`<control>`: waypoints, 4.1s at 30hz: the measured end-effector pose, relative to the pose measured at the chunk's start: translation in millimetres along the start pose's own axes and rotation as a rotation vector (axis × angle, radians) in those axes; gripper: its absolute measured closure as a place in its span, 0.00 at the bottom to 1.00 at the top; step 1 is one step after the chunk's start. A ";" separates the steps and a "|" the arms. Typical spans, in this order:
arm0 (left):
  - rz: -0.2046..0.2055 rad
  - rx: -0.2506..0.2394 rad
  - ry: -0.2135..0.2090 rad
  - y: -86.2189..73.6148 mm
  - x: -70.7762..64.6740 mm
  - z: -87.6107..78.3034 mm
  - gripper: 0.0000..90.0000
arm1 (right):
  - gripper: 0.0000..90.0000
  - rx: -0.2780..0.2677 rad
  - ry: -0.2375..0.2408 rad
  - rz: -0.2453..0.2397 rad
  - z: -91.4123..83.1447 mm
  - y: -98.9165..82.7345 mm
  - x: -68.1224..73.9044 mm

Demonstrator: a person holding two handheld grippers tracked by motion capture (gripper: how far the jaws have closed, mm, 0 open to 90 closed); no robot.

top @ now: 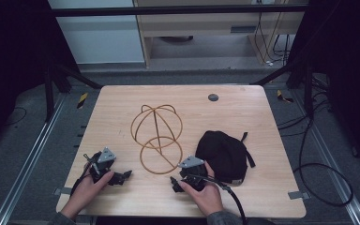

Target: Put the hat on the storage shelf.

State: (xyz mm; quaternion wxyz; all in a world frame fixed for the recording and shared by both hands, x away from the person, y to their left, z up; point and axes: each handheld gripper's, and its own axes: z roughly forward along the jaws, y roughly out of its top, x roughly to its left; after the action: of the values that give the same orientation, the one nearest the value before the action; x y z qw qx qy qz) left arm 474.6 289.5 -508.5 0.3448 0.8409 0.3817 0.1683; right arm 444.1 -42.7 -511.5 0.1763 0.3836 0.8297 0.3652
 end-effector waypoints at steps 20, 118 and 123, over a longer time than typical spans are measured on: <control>0.001 0.000 0.000 -0.4 -0.1 -0.4 0.00 | 0.11 0.082 -0.134 -0.079 -86.4 40.8 -27.6; 0.013 -0.003 -0.013 0.1 1.2 0.2 0.00 | 0.86 0.013 -0.103 0.058 -186.6 91.4 -133.3; 0.008 -0.004 -0.011 0.4 0.8 0.6 0.00 | 0.86 0.024 -0.101 0.046 -188.2 95.7 -134.4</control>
State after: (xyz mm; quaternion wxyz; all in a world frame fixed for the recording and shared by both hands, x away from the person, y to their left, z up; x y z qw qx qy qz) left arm 475.7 289.7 -508.6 0.3478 0.8427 0.3762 0.1655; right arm 471.4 -192.1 -312.6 0.2047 0.4227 0.8151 0.3393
